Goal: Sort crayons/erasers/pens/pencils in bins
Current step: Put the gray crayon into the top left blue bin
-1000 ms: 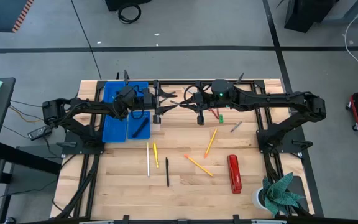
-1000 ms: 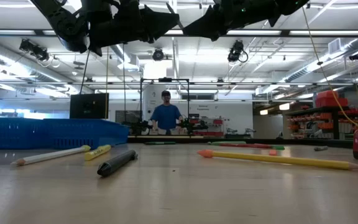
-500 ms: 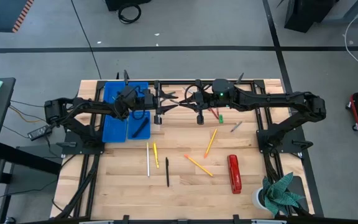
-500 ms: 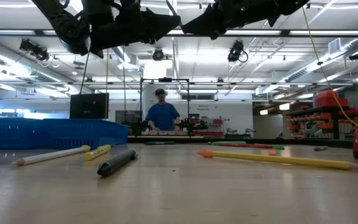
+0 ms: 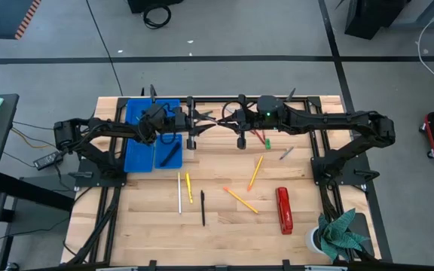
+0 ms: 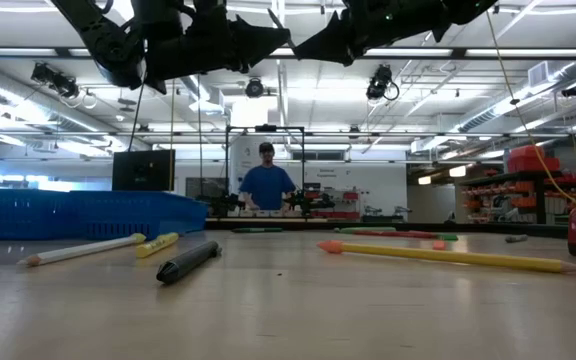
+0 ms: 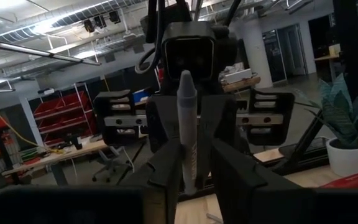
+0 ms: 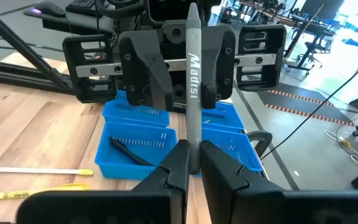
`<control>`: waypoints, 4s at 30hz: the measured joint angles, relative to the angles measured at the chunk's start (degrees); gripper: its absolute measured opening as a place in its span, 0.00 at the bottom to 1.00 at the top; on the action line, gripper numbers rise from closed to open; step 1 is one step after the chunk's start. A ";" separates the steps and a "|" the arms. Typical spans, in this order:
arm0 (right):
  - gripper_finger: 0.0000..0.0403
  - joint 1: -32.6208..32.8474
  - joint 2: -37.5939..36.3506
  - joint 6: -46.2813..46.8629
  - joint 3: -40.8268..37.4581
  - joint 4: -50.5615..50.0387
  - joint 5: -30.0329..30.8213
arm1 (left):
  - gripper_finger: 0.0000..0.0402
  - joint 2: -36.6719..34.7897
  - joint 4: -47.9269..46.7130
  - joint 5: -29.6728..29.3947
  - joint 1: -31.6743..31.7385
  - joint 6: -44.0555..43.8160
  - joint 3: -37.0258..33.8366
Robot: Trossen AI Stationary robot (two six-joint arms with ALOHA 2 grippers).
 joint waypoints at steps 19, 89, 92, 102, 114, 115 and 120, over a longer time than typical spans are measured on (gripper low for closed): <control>0.10 -0.02 0.00 0.11 0.00 -2.24 -1.42 | 0.09 0.04 -0.61 -1.59 0.46 -0.14 -0.07; 0.26 1.86 19.85 4.57 -2.56 -7.61 -0.28 | 0.08 -30.36 -76.24 -40.85 31.81 -1.59 -0.04; 0.26 1.88 19.85 4.55 -2.56 -7.52 -0.30 | 0.11 -30.03 -77.32 -40.99 32.84 -3.07 -0.04; 0.26 1.86 19.85 4.39 -2.56 -7.52 -0.28 | 0.07 -25.52 -81.01 -41.38 34.75 -7.55 -0.04; 0.26 1.86 19.80 4.35 -2.56 -7.55 -0.33 | 0.08 -17.48 -81.02 -41.38 35.78 -8.82 -0.04; 0.26 1.86 19.80 4.35 -2.56 -7.55 -0.48 | 0.07 -16.97 -80.87 -41.38 35.78 -8.96 -0.04; 0.26 1.88 19.80 3.78 -2.56 -7.57 -1.37 | 0.10 -14.10 -82.03 -41.38 35.78 -9.82 -0.04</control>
